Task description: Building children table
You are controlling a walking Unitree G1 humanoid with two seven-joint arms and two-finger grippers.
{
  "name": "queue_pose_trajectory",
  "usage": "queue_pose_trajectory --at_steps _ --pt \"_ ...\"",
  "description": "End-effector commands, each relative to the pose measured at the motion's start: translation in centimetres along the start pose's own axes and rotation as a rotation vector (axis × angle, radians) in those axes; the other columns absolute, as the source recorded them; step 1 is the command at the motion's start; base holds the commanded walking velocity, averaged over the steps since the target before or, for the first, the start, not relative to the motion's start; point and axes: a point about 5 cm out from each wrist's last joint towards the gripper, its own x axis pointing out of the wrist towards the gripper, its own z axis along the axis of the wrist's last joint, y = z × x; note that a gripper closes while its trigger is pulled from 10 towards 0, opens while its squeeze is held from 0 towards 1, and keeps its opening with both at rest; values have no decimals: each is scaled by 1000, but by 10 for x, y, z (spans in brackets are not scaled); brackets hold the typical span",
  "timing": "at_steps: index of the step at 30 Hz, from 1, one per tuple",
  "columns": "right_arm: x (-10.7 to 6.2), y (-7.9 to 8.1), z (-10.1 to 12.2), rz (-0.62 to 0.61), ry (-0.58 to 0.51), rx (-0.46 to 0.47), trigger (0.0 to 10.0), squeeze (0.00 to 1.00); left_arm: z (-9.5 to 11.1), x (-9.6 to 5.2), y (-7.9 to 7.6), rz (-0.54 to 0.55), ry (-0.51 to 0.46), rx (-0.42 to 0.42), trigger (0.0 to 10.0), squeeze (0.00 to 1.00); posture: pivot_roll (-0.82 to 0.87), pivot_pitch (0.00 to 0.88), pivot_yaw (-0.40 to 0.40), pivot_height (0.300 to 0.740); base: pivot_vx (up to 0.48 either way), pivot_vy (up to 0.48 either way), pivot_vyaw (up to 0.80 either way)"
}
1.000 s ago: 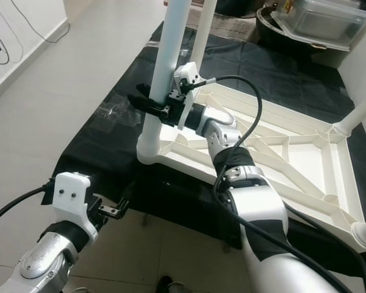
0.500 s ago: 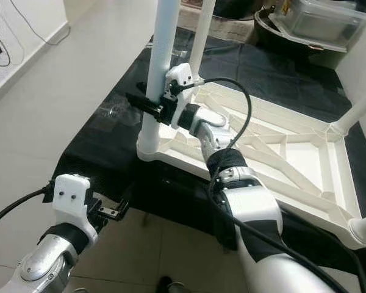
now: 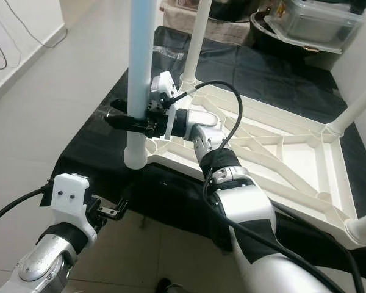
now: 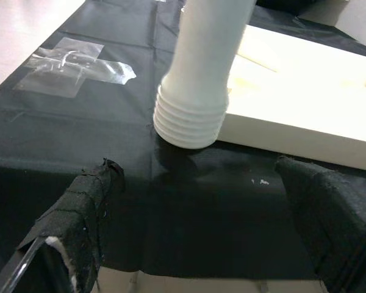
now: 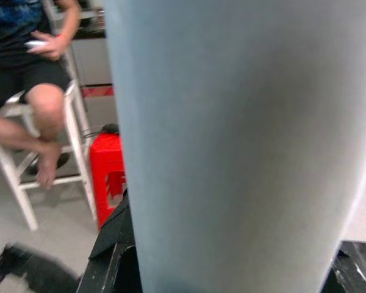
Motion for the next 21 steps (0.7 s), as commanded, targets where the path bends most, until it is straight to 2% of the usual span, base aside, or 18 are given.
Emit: queue_pose_trajectory --at_steps 1,3,4,5,9,10,13,15,16,21 --pt "-1 1 -10 -21 14 50 10000 0 -1 -2 -3 -2 12 -5 10000 0 244 227 -168 740 0 0 0" --pt "-2 -14 22 -151 -132 31 10000 0 -1 -3 -2 2 13 -5 10000 0 244 229 -169 740 0 0 0" --pt "-2 -14 22 -151 -132 31 10000 0 -1 -3 -2 2 13 -5 10000 0 244 229 -169 740 0 0 0" --pt "-9 -22 41 -210 -197 20 10000 0 -1 -3 -2 3 15 -5 10000 0 244 229 -169 740 0 0 0" --pt "-12 -23 44 -211 -202 17 10000 0 -1 -3 -2 3 16 -5 10000 0 244 229 -169 740 0 0 0" --pt "-16 -22 42 -195 -174 5 10000 0 -1 -3 -2 2 16 -5 10000 0 238 227 -168 740 0 0 0" --pt "-23 -19 31 -140 -105 4 10000 0 -1 -3 -3 1 16 -7 10000 0 238 227 -168 740 0 0 0" --pt "-23 -19 31 -140 -105 4 10000 0 -1 -3 -3 1 16 -7 10000 0 238 227 -168 740 0 0 0" --pt "-25 -17 23 -112 -65 5 10000 0 -2 -3 -3 1 17 -8 10000 0 238 227 -168 740 0 0 0" --pt "-25 -14 10 -106 -12 4 10000 0 -2 -4 -5 -2 19 -12 10000 0 238 234 -168 740 0 0 0"
